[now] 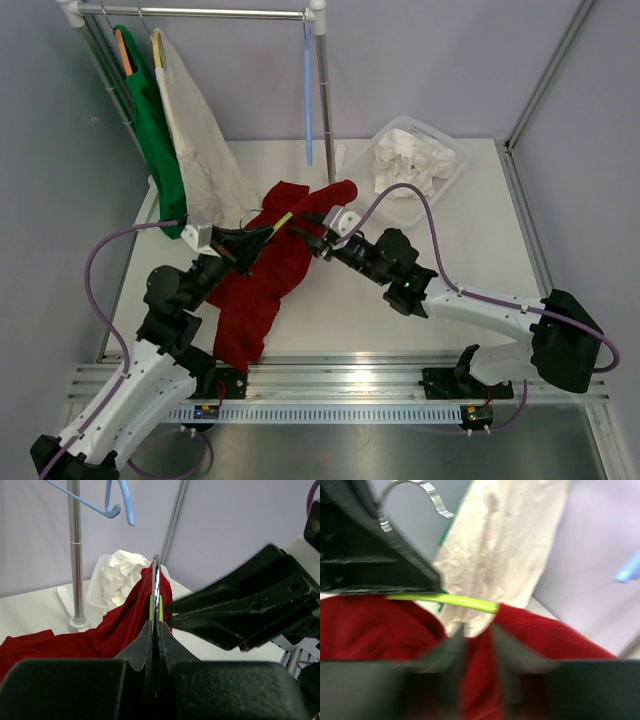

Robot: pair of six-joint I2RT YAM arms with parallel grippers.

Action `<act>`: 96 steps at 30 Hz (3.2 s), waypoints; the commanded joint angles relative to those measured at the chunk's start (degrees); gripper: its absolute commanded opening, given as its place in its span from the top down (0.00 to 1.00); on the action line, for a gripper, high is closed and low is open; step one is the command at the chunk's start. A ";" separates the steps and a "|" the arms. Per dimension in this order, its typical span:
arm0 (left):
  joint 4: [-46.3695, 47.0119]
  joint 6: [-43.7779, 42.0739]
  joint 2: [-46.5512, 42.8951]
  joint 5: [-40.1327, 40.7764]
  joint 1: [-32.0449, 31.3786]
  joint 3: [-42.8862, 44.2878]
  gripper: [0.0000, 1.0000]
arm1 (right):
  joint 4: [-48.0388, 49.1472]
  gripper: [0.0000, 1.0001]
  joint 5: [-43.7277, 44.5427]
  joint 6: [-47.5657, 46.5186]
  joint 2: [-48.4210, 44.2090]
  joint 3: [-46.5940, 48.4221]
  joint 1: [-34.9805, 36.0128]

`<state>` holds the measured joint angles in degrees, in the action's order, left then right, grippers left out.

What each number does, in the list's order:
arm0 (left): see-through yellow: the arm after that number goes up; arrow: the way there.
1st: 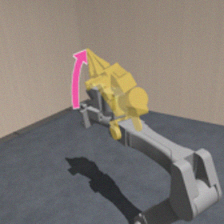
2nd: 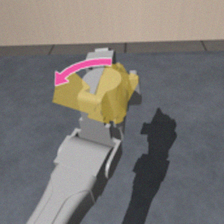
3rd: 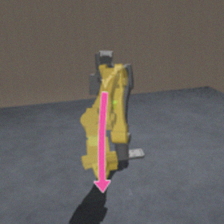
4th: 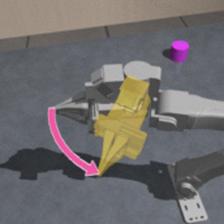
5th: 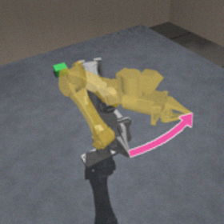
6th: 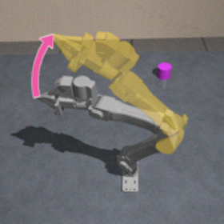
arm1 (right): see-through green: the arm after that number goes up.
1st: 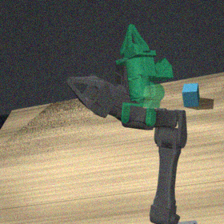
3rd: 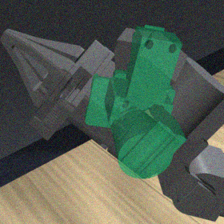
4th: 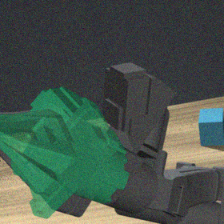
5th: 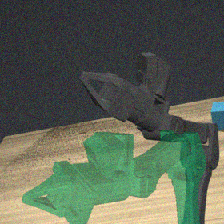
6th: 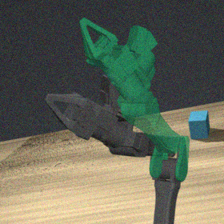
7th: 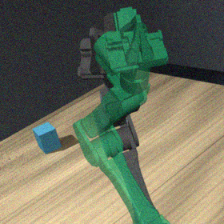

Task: Remove the t-shirt from the hanger
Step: Remove the tshirt from the hanger

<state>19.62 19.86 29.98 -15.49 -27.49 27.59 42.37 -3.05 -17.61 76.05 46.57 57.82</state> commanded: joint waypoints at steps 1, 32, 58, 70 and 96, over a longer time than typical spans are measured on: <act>5.26 -0.52 -0.45 -0.78 -0.11 1.41 1.00 | 0.79 0.53 4.28 -0.94 -2.92 0.37 -2.01; 3.50 -1.14 -1.15 1.95 -0.20 3.70 1.00 | -12.05 0.44 15.52 -1.38 4.19 10.47 -2.10; -4.67 -3.16 -7.65 -4.82 -0.29 4.93 1.00 | -11.96 1.00 34.25 5.03 -0.20 7.75 -12.20; -8.81 -3.43 -5.80 -0.33 -0.29 6.77 1.00 | -16.44 1.00 25.55 9.08 -3.37 7.22 -15.02; -0.73 2.20 -9.94 5.99 -0.29 6.69 1.00 | -5.02 1.00 -11.16 2.68 -5.65 -5.17 -17.39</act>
<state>9.69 21.06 18.57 -12.71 -27.66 33.06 32.40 -3.03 -11.46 70.91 42.19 41.10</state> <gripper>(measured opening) 0.024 0.056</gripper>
